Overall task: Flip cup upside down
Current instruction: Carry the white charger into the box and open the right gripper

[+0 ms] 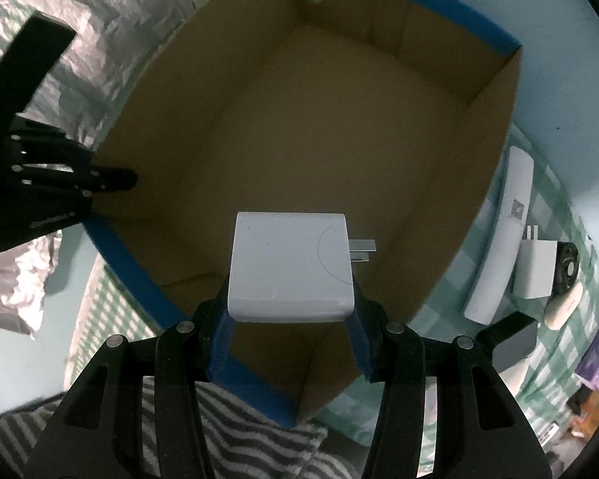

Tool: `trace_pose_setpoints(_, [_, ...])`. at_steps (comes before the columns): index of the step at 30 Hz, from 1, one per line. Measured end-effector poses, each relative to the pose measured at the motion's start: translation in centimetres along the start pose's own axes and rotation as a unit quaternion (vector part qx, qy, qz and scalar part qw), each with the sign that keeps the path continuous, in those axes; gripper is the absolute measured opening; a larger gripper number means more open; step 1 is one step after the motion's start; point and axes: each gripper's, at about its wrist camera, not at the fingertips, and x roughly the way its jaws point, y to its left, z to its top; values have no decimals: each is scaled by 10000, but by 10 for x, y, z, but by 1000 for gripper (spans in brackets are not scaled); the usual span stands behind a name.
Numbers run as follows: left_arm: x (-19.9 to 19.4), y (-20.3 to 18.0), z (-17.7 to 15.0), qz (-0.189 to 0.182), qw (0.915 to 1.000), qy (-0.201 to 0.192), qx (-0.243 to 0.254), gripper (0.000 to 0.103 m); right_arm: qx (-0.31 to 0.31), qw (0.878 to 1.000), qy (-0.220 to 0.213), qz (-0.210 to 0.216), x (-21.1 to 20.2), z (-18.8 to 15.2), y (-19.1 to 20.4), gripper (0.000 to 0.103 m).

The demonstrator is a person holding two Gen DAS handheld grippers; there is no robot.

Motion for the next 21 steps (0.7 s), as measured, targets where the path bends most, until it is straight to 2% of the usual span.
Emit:
trace_pose_setpoints(14, [2,0,-8,-58,9999,-52,-83,12,45,9996,252,-143,17,-2,-2,50])
trace_pose_setpoints(21, [2,0,-13,-101,9998,-80,-139,12,185,9995,206,-120,14,0,-4,52])
